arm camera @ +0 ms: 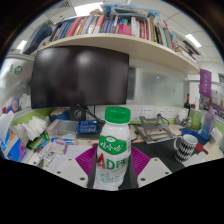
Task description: Pour water
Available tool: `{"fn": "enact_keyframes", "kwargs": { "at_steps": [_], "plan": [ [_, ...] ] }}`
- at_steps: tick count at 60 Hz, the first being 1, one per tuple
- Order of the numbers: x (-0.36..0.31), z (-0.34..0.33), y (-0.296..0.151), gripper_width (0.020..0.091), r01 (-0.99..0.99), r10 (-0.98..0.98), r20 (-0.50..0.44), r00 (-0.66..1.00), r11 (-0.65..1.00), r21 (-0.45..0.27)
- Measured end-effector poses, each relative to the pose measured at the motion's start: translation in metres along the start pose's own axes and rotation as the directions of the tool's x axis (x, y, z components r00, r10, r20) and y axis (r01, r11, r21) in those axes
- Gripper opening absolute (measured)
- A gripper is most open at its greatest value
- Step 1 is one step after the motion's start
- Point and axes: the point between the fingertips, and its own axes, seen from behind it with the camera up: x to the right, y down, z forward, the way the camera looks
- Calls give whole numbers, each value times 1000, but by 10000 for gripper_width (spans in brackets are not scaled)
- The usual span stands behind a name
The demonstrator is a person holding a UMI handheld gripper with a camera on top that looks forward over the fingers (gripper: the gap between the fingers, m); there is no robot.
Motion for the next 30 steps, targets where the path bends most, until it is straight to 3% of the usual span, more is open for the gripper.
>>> {"fn": "enact_keyframes", "kwargs": {
  "at_steps": [12,30],
  "plan": [
    [0,-2,-4,442,-9,8,19,1000,998,58],
    [-5,3,-27,438,-34,36,103,994,999,-15]
  ]
}}
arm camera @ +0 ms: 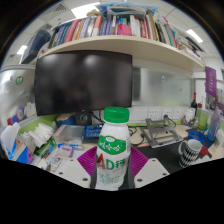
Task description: Pour water
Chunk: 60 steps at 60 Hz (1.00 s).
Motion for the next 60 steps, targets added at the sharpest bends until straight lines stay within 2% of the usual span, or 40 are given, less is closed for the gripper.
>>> {"fn": "enact_keyframes", "kwargs": {
  "at_steps": [10,18,28,34,44,60],
  "plan": [
    [34,-7,-22,437,-211,211,27,977,977,-18],
    [73,-14,-40,438,-444,445,77,892,895,-23],
    [125,-17,-67,438,-743,740,165,652,667,-57],
    [151,-15,-74,437,-852,854,185,486,510,-117],
    [181,-3,-68,440,-951,967,141,211,236,-197],
    [210,2,-45,439,-971,988,46,-149,-137,-198]
  ]
}}
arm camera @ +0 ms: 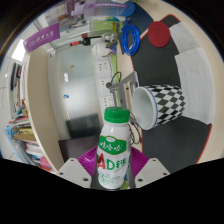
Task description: Pour water
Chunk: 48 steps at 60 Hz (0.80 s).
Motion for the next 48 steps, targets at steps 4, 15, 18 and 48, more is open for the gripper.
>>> {"fn": "enact_keyframes", "kwargs": {
  "at_steps": [4,15,18,48],
  "plan": [
    [3,1,-2,440,-58,57,-3,998,998,-6],
    [21,5,0,440,-103,101,-58,993,994,-35],
    [21,3,-1,441,-89,86,-83,993,995,-39],
    [-110,-66,-169,440,995,-925,-367,95,73,73]
  ]
}}
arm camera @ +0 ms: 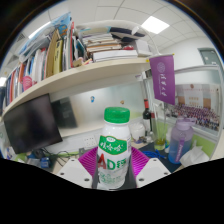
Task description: Pour water
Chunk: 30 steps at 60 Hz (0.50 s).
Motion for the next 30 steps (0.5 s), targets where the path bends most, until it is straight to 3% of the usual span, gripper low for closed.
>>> {"fn": "enact_keyframes", "kwargs": {
  "at_steps": [10,17,30],
  "plan": [
    [63,19,35,439,192,-196,-80,977,980,-48],
    [95,31,65,437,222,-231,-107,967,971,-94],
    [127,54,97,440,198,-208,-144,967,977,-78]
  ]
}}
